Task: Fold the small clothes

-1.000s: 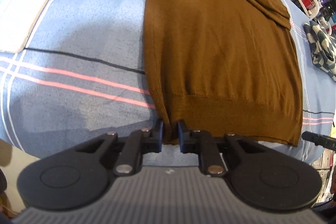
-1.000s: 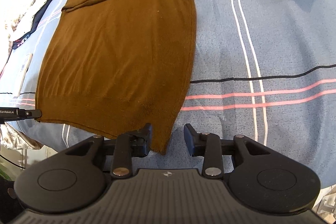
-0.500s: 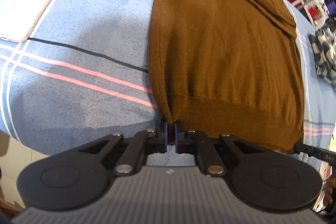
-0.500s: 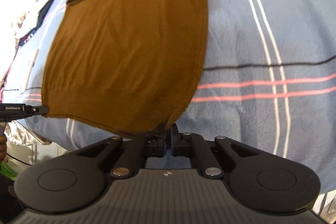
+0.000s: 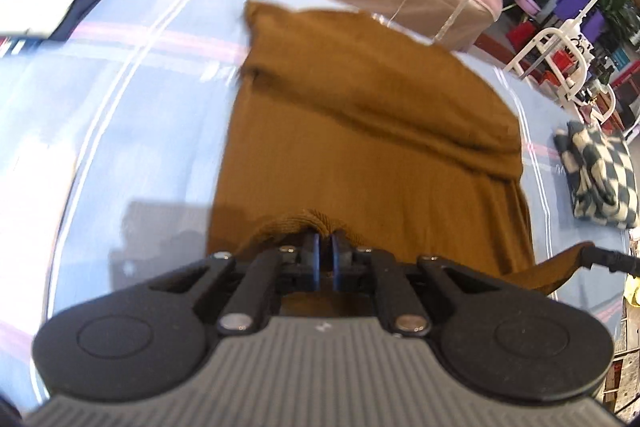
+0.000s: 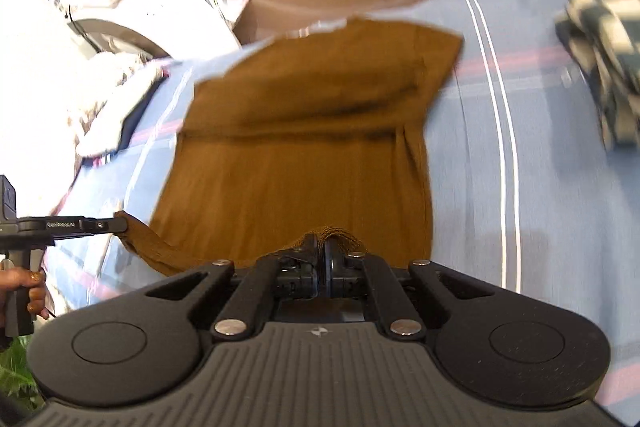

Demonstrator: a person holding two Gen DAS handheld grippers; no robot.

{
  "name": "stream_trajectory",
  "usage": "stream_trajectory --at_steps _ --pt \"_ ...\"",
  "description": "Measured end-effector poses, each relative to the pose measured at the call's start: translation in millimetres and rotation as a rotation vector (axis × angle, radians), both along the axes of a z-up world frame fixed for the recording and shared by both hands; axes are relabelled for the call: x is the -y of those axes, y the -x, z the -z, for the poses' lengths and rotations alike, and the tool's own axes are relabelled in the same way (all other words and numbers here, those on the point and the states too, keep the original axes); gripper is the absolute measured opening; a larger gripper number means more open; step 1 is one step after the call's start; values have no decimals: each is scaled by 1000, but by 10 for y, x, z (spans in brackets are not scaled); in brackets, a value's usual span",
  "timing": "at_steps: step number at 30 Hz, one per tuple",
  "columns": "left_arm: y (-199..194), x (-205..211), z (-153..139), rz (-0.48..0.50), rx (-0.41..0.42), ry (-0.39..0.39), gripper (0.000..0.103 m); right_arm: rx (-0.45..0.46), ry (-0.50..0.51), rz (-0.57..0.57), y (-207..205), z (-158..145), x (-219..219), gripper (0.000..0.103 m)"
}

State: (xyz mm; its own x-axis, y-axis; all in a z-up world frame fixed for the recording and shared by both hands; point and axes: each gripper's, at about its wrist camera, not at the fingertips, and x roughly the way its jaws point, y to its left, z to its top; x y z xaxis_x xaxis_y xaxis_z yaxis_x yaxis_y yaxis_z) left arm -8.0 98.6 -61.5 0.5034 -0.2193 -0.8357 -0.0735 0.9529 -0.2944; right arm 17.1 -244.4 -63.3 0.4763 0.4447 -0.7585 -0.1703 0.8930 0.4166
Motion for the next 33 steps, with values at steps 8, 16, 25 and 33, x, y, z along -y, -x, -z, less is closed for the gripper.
stream_trajectory --at_steps 8,16,25,33 --pt "-1700 61 -163 56 91 -51 5 64 -4 67 -1332 -120 94 5" --pt "-3047 100 -50 50 68 -82 5 39 35 137 -2473 71 95 5" --pt "-3407 128 425 40 -3 -116 6 -8 107 156 -2881 342 44 5" --pt "-3580 208 715 26 -54 -206 12 -60 158 189 -3065 611 38 6"
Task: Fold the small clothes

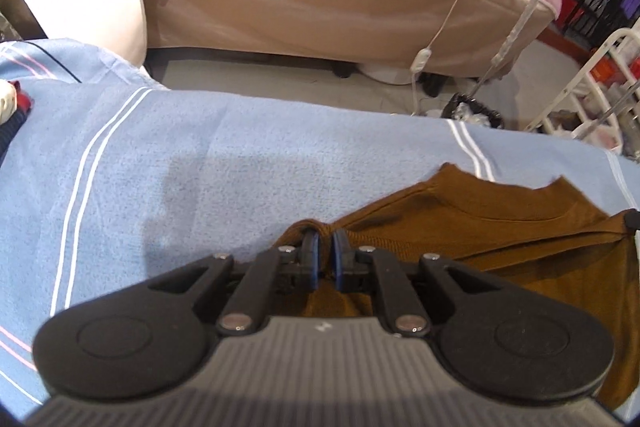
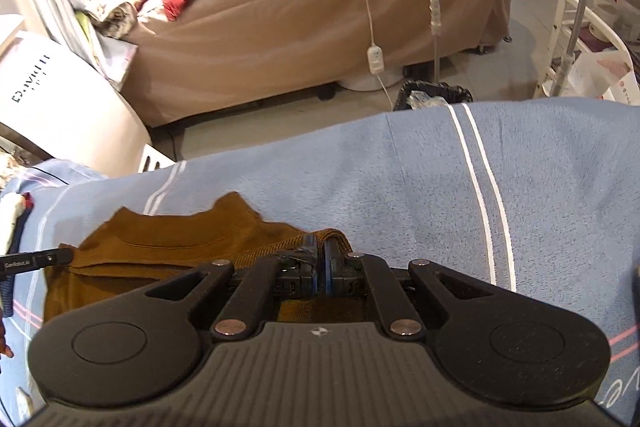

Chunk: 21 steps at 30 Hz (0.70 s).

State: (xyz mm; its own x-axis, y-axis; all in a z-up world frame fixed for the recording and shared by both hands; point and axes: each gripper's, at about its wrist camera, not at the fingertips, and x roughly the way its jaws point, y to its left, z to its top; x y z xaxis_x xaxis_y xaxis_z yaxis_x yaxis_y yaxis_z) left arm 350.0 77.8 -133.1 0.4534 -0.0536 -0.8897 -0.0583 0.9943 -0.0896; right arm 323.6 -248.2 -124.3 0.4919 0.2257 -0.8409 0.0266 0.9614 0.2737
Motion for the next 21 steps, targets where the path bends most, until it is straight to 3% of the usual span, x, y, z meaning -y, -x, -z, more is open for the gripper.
stream_trajectory --at_steps 2,3,5,6,7,9,13,16,21 --pt "-16 43 24 -4 4 -32 16 -13 14 8 -20 63 -16 6" --pt "-20 75 22 -2 9 -51 25 -20 20 8 -45 94 -26 9" --pt "-34 128 10 9 20 -82 42 -24 44 -1 -62 126 -57 26" --pt "-39 151 -3 13 25 -103 60 -21 56 1 -64 123 -65 39" --pt "-37 176 -24 17 35 -125 67 -14 66 6 -66 111 -66 54" --pt "-36 200 -65 30 55 -159 69 18 108 4 -43 53 -76 62" --pt "-14 222 -154 37 67 -195 81 85 144 1 21 -98 -42 62" --pt "62 229 -246 24 83 -219 82 124 96 -14 122 -213 -49 60" --pt "495 304 -391 51 129 -218 82 130 33 -152 379 -243 -284 58"
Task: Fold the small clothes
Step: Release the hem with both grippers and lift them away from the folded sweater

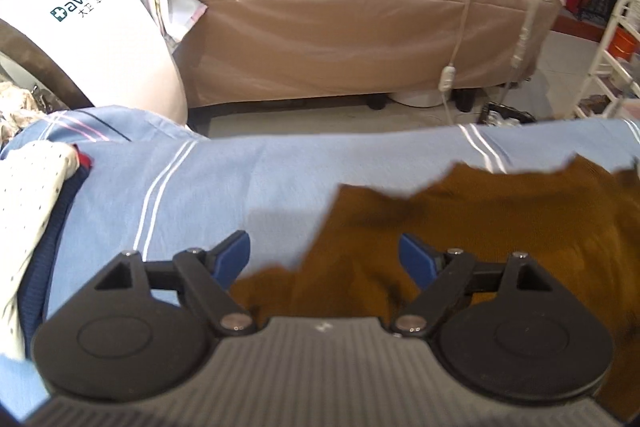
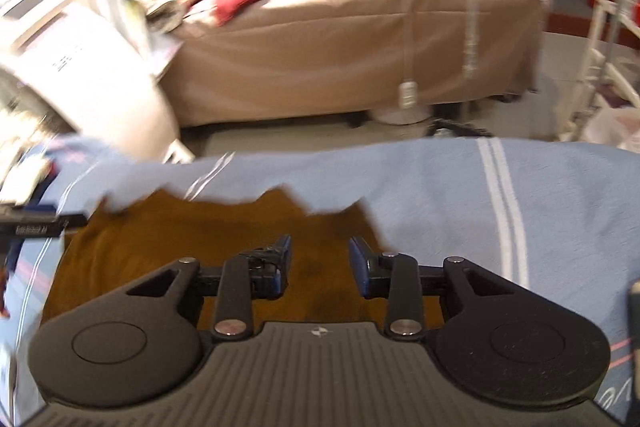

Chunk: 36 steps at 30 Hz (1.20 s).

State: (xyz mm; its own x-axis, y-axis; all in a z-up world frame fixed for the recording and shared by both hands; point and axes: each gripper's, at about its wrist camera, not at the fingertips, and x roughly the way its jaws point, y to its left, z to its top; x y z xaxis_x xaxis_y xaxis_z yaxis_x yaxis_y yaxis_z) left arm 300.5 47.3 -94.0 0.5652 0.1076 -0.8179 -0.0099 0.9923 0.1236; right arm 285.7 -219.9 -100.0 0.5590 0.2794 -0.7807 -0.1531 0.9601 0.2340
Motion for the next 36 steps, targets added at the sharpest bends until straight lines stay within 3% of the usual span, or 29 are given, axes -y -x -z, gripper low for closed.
stream_trajectory --at_steps 4,9,14,15,16,20,23,25,27,30,33,36 --pt "392 111 83 25 -9 8 82 -35 82 -83 191 182 -197 55" --pt "501 35 454 -12 -86 15 82 -109 157 -53 207 489 -191 53" --pt "560 12 326 -27 -41 16 82 -65 87 1 208 214 -24 56" --pt "613 54 245 -26 -24 28 82 -53 90 -3 221 132 28 61" --pt "680 120 165 -21 -14 57 82 -47 100 -15 217 51 92 65" --pt "1031 594 -42 18 -10 239 85 -64 93 -58 192 -148 444 67" --pt "1348 1090 -27 20 -38 362 86 -99 29 -92 169 -167 727 67" --pt "1535 1431 60 2 -64 434 86 -100 45 -121 134 -136 803 67" --pt "1704 1712 209 -56 -115 533 86 -110 59 -157 84 -79 828 67" --pt "1916 1954 480 -215 -151 697 84 -110 60 -209 58 -10 854 67" --pt "2077 2093 695 -363 -181 756 80 -101 37 -250 69 2 917 67" --pt "2206 2177 776 -423 -157 798 80 -101 22 -287 40 26 981 67"
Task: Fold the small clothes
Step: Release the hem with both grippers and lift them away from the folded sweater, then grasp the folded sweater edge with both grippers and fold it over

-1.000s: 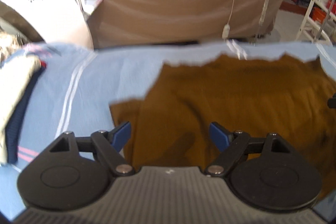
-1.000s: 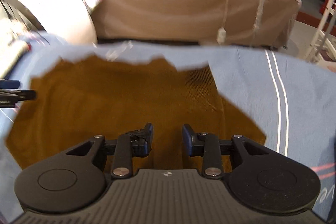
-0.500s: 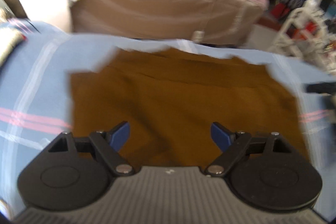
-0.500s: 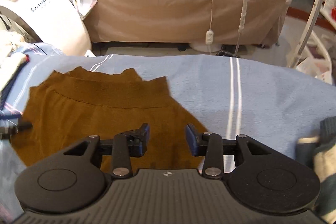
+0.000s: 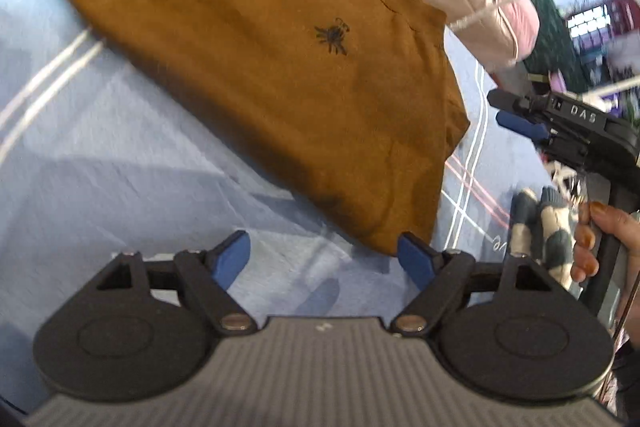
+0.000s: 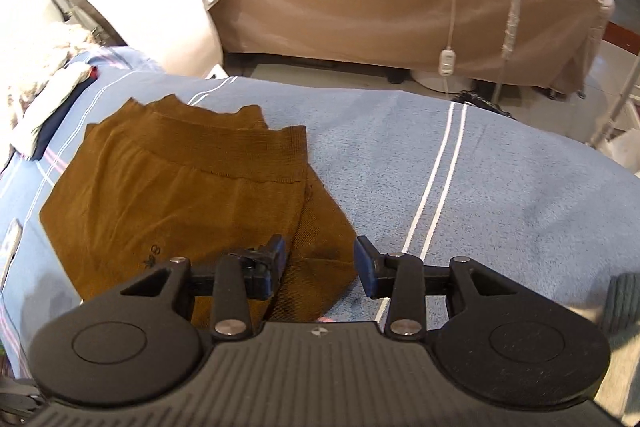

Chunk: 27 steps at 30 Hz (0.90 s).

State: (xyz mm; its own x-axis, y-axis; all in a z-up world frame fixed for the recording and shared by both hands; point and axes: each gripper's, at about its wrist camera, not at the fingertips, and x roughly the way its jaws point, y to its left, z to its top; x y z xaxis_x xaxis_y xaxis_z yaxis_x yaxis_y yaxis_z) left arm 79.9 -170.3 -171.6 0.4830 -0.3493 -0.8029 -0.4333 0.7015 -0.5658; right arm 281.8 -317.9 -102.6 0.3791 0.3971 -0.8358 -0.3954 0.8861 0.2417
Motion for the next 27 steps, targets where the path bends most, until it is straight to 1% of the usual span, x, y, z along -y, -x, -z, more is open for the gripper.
stream_trajectory --at_steps 2,3,6,9,12,15,17,18,19,20,22,23,24,25,26,27 --pt "-36 12 18 -45 31 10 81 -5 -3 -10 -49 27 34 67" --pt "-60 25 34 -53 41 12 82 -14 -9 -12 -87 45 51 67" --pt "-116 38 51 -97 68 40 82 -47 -47 -19 -195 100 81 67" --pt "-177 134 81 -115 90 66 83 -62 -49 -49 -305 166 27 67" --pt "-170 175 129 -149 109 95 83 -122 -95 -69 -448 264 -37 67" --pt "-142 192 148 -173 122 118 83 -150 -91 -106 -568 361 -139 67" --pt "-153 259 164 -178 127 171 75 -174 -89 -126 -636 420 -166 69" --pt "-161 273 172 -169 127 190 68 -176 -90 -142 -659 434 -175 70" --pt "-162 314 184 -157 125 197 61 -159 -75 -152 -669 424 -183 69" --pt "-163 337 210 -152 122 206 58 -139 -66 -153 -673 403 -182 70" --pt "-145 352 267 -165 118 217 50 -141 -87 -152 -697 397 -140 76" --pt "-138 349 282 -174 120 219 49 -155 -84 -154 -711 416 -127 77" --pt "-136 345 304 -182 120 226 46 -172 -87 -163 -732 441 -112 80" --pt "-134 345 322 -191 116 233 41 -193 -103 -174 -737 462 -106 85" --pt "-141 344 336 -195 113 238 39 -211 -126 -186 -746 476 -100 88" --pt "-135 320 355 -195 113 241 34 -227 -148 -195 -750 487 -90 90"
